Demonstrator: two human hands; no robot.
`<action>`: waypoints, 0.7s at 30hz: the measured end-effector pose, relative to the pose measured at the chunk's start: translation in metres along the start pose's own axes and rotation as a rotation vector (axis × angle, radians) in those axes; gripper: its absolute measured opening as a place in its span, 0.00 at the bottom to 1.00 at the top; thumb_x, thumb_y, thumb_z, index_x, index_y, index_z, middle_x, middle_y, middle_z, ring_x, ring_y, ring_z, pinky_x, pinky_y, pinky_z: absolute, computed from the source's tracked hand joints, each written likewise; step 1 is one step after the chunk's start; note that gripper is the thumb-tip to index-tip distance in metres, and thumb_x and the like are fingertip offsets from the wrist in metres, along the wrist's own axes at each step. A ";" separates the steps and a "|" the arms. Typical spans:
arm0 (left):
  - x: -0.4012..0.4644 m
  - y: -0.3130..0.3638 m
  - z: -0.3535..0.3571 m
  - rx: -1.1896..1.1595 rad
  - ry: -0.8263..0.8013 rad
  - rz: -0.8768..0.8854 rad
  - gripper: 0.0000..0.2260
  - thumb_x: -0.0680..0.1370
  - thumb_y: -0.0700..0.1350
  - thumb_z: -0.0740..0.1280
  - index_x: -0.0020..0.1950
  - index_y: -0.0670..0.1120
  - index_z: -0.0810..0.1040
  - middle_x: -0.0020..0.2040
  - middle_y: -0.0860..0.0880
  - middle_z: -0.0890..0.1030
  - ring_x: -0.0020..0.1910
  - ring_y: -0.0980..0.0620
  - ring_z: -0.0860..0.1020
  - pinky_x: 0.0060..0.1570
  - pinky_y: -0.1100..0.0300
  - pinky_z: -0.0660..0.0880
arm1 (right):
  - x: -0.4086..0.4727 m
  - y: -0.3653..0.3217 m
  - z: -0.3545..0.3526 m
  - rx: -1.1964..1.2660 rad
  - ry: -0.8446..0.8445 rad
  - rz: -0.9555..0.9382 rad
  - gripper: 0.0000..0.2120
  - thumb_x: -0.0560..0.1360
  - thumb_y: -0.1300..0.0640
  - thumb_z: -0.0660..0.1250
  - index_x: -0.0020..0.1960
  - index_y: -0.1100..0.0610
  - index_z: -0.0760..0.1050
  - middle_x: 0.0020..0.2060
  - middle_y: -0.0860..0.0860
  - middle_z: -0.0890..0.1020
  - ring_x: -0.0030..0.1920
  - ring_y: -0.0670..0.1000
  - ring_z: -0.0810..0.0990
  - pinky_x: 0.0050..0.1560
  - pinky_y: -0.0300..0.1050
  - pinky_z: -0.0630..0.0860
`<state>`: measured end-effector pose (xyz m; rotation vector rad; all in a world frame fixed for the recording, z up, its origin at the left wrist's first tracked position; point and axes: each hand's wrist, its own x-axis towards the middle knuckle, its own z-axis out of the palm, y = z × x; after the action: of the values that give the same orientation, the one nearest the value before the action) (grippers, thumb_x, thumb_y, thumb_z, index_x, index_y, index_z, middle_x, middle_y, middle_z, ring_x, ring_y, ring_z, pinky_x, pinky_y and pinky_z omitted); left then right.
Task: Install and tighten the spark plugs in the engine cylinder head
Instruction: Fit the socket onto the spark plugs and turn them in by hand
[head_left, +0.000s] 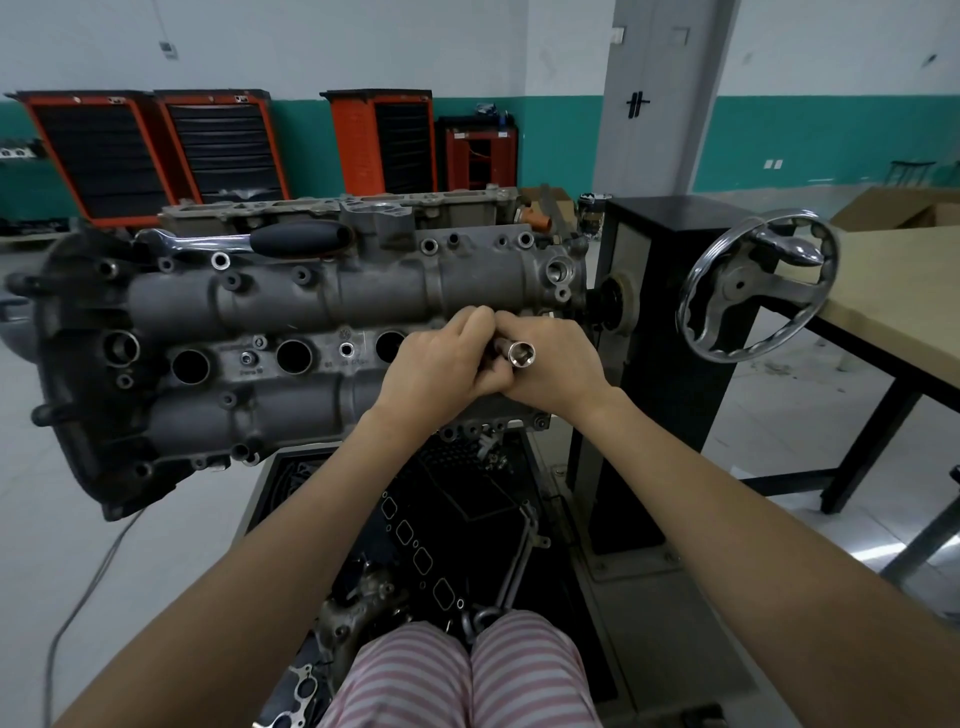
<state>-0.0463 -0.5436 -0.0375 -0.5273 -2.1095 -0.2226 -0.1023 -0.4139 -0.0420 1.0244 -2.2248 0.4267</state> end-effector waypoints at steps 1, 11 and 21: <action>0.000 -0.001 0.001 0.003 0.009 0.000 0.14 0.70 0.48 0.60 0.35 0.37 0.71 0.29 0.43 0.73 0.20 0.42 0.70 0.23 0.64 0.58 | 0.000 0.000 0.000 0.001 0.007 -0.008 0.09 0.70 0.54 0.65 0.45 0.59 0.75 0.32 0.53 0.79 0.33 0.56 0.78 0.29 0.47 0.70; -0.002 -0.009 0.009 0.032 0.087 0.004 0.18 0.73 0.53 0.61 0.32 0.40 0.70 0.25 0.46 0.72 0.20 0.44 0.71 0.21 0.63 0.62 | -0.001 0.000 0.003 0.031 0.055 -0.001 0.06 0.70 0.56 0.65 0.38 0.58 0.75 0.31 0.52 0.80 0.33 0.56 0.78 0.28 0.45 0.69; -0.001 -0.002 0.003 -0.051 0.030 -0.039 0.13 0.72 0.49 0.59 0.36 0.38 0.68 0.30 0.44 0.72 0.22 0.42 0.70 0.26 0.63 0.58 | -0.001 0.001 0.001 -0.033 0.003 -0.047 0.08 0.71 0.55 0.64 0.45 0.59 0.75 0.33 0.53 0.80 0.33 0.57 0.78 0.28 0.43 0.62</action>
<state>-0.0489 -0.5450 -0.0396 -0.5098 -2.0909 -0.3051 -0.1031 -0.4132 -0.0428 1.0555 -2.1939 0.3695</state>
